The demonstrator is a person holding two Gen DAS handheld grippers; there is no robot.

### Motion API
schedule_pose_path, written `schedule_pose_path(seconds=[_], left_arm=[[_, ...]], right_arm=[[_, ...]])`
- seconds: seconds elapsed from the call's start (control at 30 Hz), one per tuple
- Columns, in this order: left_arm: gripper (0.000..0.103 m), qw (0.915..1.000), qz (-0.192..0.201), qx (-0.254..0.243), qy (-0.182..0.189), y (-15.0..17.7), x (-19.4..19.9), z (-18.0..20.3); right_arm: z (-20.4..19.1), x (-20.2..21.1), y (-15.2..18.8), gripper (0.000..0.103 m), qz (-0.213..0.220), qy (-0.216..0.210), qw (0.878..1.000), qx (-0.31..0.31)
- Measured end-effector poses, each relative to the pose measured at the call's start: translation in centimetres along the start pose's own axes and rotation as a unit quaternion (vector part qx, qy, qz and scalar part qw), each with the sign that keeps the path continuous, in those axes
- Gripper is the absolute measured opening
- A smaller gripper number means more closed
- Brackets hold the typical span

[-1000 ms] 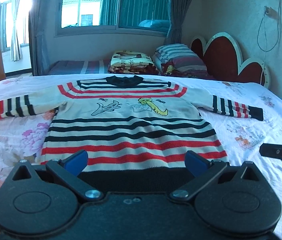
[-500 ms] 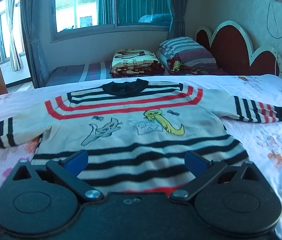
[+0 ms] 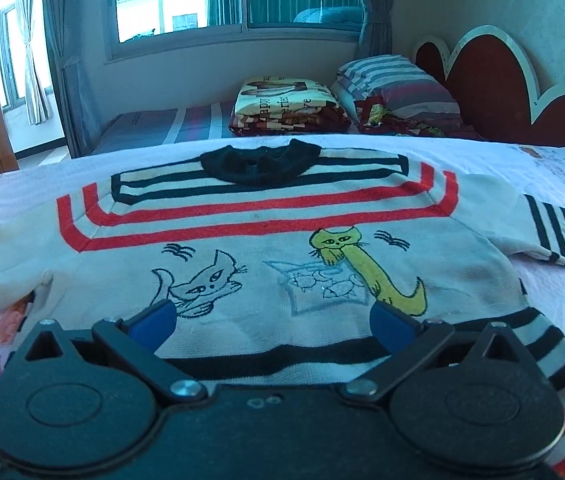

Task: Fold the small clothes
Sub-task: 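Move the right gripper to the black sleeve cuff and close on it, then carry the cuff across the sweater body with the right gripper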

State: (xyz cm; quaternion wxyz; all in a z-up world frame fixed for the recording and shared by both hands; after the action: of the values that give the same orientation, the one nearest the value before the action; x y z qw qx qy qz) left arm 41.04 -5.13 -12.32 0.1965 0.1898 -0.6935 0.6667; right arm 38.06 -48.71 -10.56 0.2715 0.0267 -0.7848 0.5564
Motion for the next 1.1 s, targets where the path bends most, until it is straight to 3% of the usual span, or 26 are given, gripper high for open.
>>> schedule_pose_path(seconds=[0.23, 0.27, 0.3, 0.33, 0.57, 0.67, 0.73, 0.83, 0.93, 1.1], left_arm=[[0.103, 0.9997, -0.023, -0.003, 0.002, 1.2, -2.4, 0.4], [0.103, 0.9997, -0.026, -0.004, 0.003, 1.3, -2.6, 0.5], [0.103, 0.9996, -0.029, -0.004, 0.005, 1.4, -2.9, 0.6], [0.103, 0.9995, -0.031, -0.005, 0.007, 1.5, -3.1, 0.7], [0.103, 0.9995, -0.027, -0.010, 0.015, 1.3, -3.8, 1.3], [0.103, 0.9995, -0.026, -0.006, 0.015, 1.1, -4.2, 1.1], [0.103, 0.9995, -0.026, 0.002, 0.018, 1.0, -4.4, 0.8], [0.103, 0.9995, -0.027, 0.005, 0.016, 0.7, -4.7, 0.4], [0.103, 0.9997, -0.020, 0.008, 0.013, 0.3, -4.4, -0.3], [0.103, 0.9995, -0.021, 0.024, 0.008, 0.2, -3.4, -2.9]], right_arm=[[3.2, -3.0, -0.3, 0.102, 0.018, 0.037, 0.998, -0.046], [3.7, -3.3, -0.4, 0.097, 0.021, 0.040, 0.997, -0.058], [4.2, -3.5, -0.4, 0.070, 0.024, 0.043, 0.997, -0.066], [4.6, -4.0, -0.4, 0.062, 0.017, 0.045, 0.996, -0.075], [7.4, -5.9, 0.4, 0.062, -0.002, 0.050, 0.989, -0.142], [7.6, -6.3, 0.3, 0.061, 0.008, 0.043, 0.989, -0.142], [7.9, -6.8, 0.2, 0.038, 0.015, 0.047, 0.989, -0.141], [8.7, -7.3, 0.1, 0.020, 0.020, 0.049, 0.987, -0.149], [9.1, -7.4, 0.0, 0.009, 0.022, 0.040, 0.988, -0.146], [6.6, -6.0, -1.4, 0.006, 0.050, 0.031, 0.994, -0.088]])
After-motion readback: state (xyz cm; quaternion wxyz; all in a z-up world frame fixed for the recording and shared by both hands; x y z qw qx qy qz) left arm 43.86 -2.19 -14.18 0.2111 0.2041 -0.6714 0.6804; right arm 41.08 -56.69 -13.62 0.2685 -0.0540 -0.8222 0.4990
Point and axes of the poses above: each gripper's, at about its wrist camera, not at the fingertips, and x roughly against the way its jaws point, z to its right, y to its underside, the point moved 5 cm from there along -x, roughly the way its jaws point, and after that the axes turned 9 degrees about z, right-handed, at the moved point
